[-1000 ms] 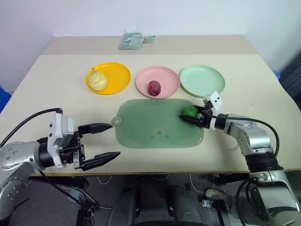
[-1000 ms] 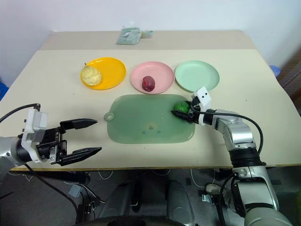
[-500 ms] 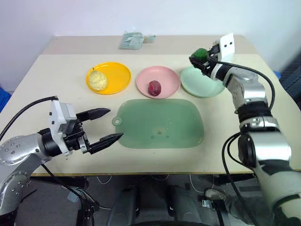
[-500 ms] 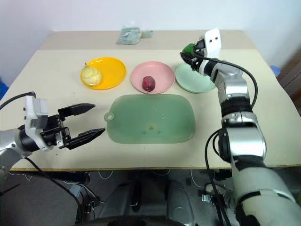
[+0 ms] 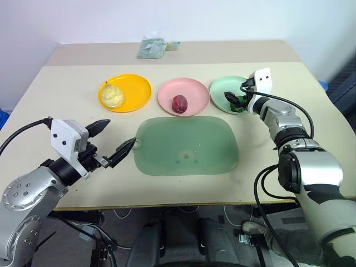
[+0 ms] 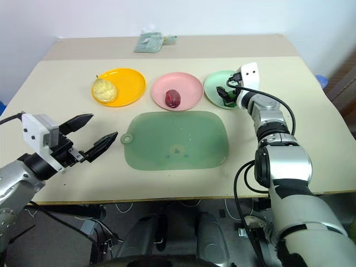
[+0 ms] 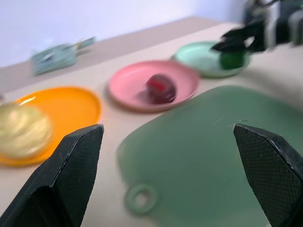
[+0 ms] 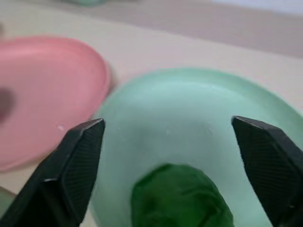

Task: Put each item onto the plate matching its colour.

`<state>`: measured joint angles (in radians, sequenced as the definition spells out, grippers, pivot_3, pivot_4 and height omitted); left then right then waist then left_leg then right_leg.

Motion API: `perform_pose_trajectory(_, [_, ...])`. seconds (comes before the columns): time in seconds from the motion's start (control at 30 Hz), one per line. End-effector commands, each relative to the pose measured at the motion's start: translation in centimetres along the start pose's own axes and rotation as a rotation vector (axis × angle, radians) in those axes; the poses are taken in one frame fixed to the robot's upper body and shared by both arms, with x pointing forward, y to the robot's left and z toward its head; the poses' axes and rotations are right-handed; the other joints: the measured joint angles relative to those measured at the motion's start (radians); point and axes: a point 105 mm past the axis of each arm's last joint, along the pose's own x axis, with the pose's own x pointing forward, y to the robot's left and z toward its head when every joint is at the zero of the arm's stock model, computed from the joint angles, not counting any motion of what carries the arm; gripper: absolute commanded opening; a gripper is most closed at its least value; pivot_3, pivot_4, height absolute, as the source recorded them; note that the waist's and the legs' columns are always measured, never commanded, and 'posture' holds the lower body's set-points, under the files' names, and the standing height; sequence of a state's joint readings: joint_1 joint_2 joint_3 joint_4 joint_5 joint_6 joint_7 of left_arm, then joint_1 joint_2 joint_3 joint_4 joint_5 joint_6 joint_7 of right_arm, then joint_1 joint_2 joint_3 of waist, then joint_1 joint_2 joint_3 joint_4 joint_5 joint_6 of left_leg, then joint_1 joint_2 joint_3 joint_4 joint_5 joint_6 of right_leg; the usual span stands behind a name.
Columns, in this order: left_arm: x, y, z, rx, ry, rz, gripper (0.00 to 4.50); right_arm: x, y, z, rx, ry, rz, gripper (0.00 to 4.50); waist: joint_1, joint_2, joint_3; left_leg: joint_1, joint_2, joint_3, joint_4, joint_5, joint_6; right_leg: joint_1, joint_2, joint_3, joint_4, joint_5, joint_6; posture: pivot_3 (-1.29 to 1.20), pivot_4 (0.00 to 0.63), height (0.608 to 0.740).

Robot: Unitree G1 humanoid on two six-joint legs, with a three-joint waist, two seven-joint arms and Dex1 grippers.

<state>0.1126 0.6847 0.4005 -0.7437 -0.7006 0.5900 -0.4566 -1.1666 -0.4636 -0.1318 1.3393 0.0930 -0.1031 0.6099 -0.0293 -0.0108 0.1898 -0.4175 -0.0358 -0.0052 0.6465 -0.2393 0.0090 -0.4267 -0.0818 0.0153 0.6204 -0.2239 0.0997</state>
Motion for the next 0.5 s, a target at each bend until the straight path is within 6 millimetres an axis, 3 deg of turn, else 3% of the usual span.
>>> perform_pose_trajectory(0.03, [0.3, -0.3, 0.1, 0.067, -0.052, -0.016, 4.50, -1.2, -0.6, 3.4, -0.057, -0.148, 0.075, 4.46, 0.003, 0.000, 0.000, 0.000, 0.000, 0.000, 0.000, 0.000, 0.000, 0.000, 0.000, 0.000, 0.000, 0.000, 0.000, 0.00, 0.150, 0.740])
perform_pose_trajectory(0.17, [0.2, 0.9, -1.5, 0.031, -0.037, 0.123, 4.50, -5.8, 0.6, 1.8, -0.109, -0.238, 0.218, 4.46, 0.025, -0.002, -0.002, 0.000, 0.000, -0.001, 0.000, -0.001, 0.001, 0.002, 0.000, -0.001, -0.001, 0.002, 0.003, 0.00, 0.150, 0.740])
perform_pose_trajectory(0.27, [-0.4, 0.9, -2.6, 0.041, -0.011, 0.134, 4.50, -11.9, 2.7, -1.0, -0.091, -0.159, 0.291, 4.46, 0.046, 0.000, -0.002, -0.002, 0.000, -0.002, -0.001, -0.002, 0.002, 0.001, -0.002, -0.001, -0.002, 0.002, 0.004, 0.00, 0.150, 0.740])
perform_pose_trajectory(0.33, [-0.5, 1.0, -3.0, 0.036, -0.011, 0.141, 4.50, -14.5, 3.6, -1.9, -0.065, -0.111, 0.282, 4.46, 0.040, 0.004, -0.001, -0.003, 0.000, -0.001, 0.000, -0.003, 0.004, 0.000, -0.006, -0.001, -0.002, 0.001, 0.005, 0.00, 0.150, 0.740])
perform_pose_trajectory(0.4, [-0.2, 1.3, -3.3, 0.020, -0.007, 0.149, 4.50, -16.1, 3.9, -2.5, -0.065, -0.070, 0.248, 4.46, 0.031, 0.004, -0.001, -0.003, -0.001, 0.002, 0.003, -0.003, 0.004, -0.001, -0.005, 0.002, -0.002, 0.000, 0.002, 0.00, 0.150, 0.740])
perform_pose_trajectory(0.5, [0.3, 1.0, -3.8, 0.006, 0.012, 0.092, 4.50, -17.1, 4.0, -2.5, -0.053, -0.053, 0.217, 4.46, 0.017, 0.002, -0.002, 0.008, 0.001, 0.002, 0.004, -0.003, 0.003, 0.009, -0.006, 0.001, -0.003, 0.001, 0.001, 0.00, 0.150, 0.740])
